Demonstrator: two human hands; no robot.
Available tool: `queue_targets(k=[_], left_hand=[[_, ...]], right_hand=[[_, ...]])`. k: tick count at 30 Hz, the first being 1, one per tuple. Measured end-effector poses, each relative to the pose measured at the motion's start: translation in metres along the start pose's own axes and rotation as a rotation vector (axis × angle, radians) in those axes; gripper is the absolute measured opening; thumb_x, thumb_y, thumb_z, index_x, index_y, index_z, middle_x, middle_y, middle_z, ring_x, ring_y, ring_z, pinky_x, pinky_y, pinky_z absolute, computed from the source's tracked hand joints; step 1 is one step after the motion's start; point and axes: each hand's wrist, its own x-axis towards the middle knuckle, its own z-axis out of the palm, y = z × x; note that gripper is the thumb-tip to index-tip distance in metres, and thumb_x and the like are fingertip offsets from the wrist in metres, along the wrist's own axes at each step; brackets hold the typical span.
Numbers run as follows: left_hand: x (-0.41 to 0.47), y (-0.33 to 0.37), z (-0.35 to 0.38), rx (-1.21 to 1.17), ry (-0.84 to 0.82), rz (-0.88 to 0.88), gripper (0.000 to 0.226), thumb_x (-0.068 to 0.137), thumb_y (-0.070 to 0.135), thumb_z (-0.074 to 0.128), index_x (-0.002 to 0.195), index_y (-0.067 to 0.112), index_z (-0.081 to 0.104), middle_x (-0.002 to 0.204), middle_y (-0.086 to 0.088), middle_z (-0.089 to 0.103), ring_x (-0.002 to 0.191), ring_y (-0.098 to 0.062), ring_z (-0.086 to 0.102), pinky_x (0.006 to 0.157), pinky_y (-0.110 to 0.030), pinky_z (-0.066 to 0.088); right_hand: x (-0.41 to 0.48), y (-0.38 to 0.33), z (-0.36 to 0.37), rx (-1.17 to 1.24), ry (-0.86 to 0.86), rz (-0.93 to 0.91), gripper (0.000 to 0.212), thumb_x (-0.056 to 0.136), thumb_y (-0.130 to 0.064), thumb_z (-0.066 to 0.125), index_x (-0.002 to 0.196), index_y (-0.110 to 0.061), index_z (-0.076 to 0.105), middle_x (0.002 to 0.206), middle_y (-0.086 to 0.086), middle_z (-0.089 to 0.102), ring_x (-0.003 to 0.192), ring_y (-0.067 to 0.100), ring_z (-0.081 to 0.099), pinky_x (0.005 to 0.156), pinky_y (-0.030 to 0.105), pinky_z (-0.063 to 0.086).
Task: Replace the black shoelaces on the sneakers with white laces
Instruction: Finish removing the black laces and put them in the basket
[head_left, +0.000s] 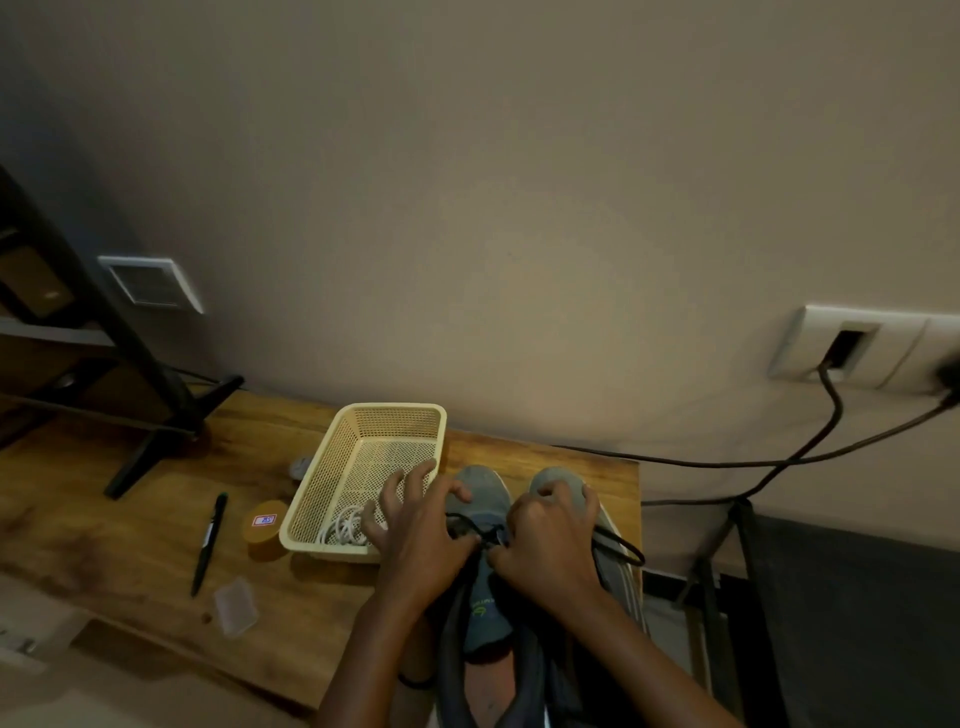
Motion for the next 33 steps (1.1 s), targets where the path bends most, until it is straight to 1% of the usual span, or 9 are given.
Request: queue_targets(k=[4,8,15,17,20,24,27,30,33], left_hand=[[-0.002,0.009,0.009,0.102,-0.086,0.038,0.025,0.079,0.036,0.068,0.096,0.041,0.050,0.152,0.013,0.017,0.142,-0.020,-0.001,0.112,-0.048,0.000],[-0.001,0.009,0.010,0.111,-0.051,0.011,0.015,0.081,0.037,0.067,0.080,0.039,0.052,0.148,0.016,0.027,0.142,-0.018,0.002,0.111,-0.049,-0.003],[0.003,0.000,-0.002,0.003,0.216,-0.175,0.017,0.079,0.033,0.071,0.072,0.036,0.056,0.141,0.015,0.041,0.139,-0.017,0.016,0.110,-0.047,0.004],[0.002,-0.004,-0.004,-0.032,0.163,-0.150,0.018,0.080,0.029,0.070,0.084,0.037,0.054,0.143,0.013,0.037,0.138,-0.017,0.016,0.110,-0.046,0.007],[0.000,-0.002,-0.001,0.005,-0.021,0.018,0.039,0.077,0.023,0.067,0.105,0.041,0.046,0.151,0.012,0.017,0.141,-0.019,0.005,0.112,-0.048,0.007],[-0.002,0.008,0.007,0.134,-0.110,0.042,0.022,0.080,0.036,0.067,0.098,0.040,0.056,0.152,0.013,0.019,0.143,-0.021,-0.001,0.112,-0.050,-0.001],[-0.002,0.009,0.008,0.139,-0.069,0.018,0.005,0.083,0.038,0.063,0.088,0.037,0.061,0.149,0.016,0.026,0.142,-0.019,0.001,0.112,-0.050,-0.005],[0.000,0.007,0.005,0.158,-0.014,-0.015,0.004,0.084,0.040,0.062,0.085,0.036,0.062,0.147,0.018,0.030,0.142,-0.018,0.005,0.111,-0.050,-0.004],[0.002,0.000,-0.004,0.070,0.154,-0.147,0.010,0.084,0.036,0.065,0.077,0.036,0.057,0.142,0.017,0.039,0.140,-0.016,0.014,0.111,-0.048,0.002]], right_hand=[[0.002,0.001,0.002,-0.010,0.007,-0.008,0.025,0.080,-0.040,0.057,0.082,-0.017,0.065,0.097,-0.005,0.064,0.124,0.020,0.034,0.111,0.051,0.006],[0.001,0.002,0.002,-0.026,0.017,-0.008,0.031,0.083,-0.045,0.055,0.083,-0.015,0.065,0.099,-0.005,0.064,0.124,0.019,0.034,0.110,0.050,0.004],[0.000,0.000,0.000,-0.029,-0.001,-0.004,0.012,0.076,-0.029,0.056,0.075,-0.017,0.056,0.100,-0.005,0.062,0.126,0.022,0.031,0.112,0.052,0.005],[0.000,-0.001,0.002,-0.041,-0.002,-0.013,0.016,0.076,-0.029,0.056,0.079,-0.015,0.062,0.106,-0.006,0.062,0.128,0.023,0.029,0.112,0.053,0.005],[0.001,0.000,0.002,-0.047,0.001,-0.023,0.025,0.077,-0.033,0.057,0.089,-0.013,0.067,0.118,-0.007,0.060,0.131,0.023,0.025,0.112,0.052,0.003],[0.000,0.000,0.002,-0.048,0.014,-0.037,0.030,0.080,-0.040,0.056,0.095,-0.016,0.068,0.122,-0.008,0.058,0.132,0.022,0.024,0.110,0.050,0.000],[-0.001,0.000,0.002,-0.044,0.026,-0.031,0.033,0.083,-0.043,0.054,0.093,-0.015,0.069,0.122,-0.008,0.059,0.132,0.021,0.024,0.109,0.049,0.001],[-0.002,0.001,0.000,-0.050,0.007,-0.022,0.033,0.080,-0.039,0.055,0.096,-0.015,0.069,0.125,-0.009,0.057,0.133,0.021,0.023,0.111,0.050,0.002],[-0.004,0.002,-0.002,-0.047,-0.007,-0.016,0.031,0.078,-0.036,0.056,0.096,-0.015,0.070,0.131,-0.009,0.053,0.135,0.023,0.020,0.112,0.052,0.002]])
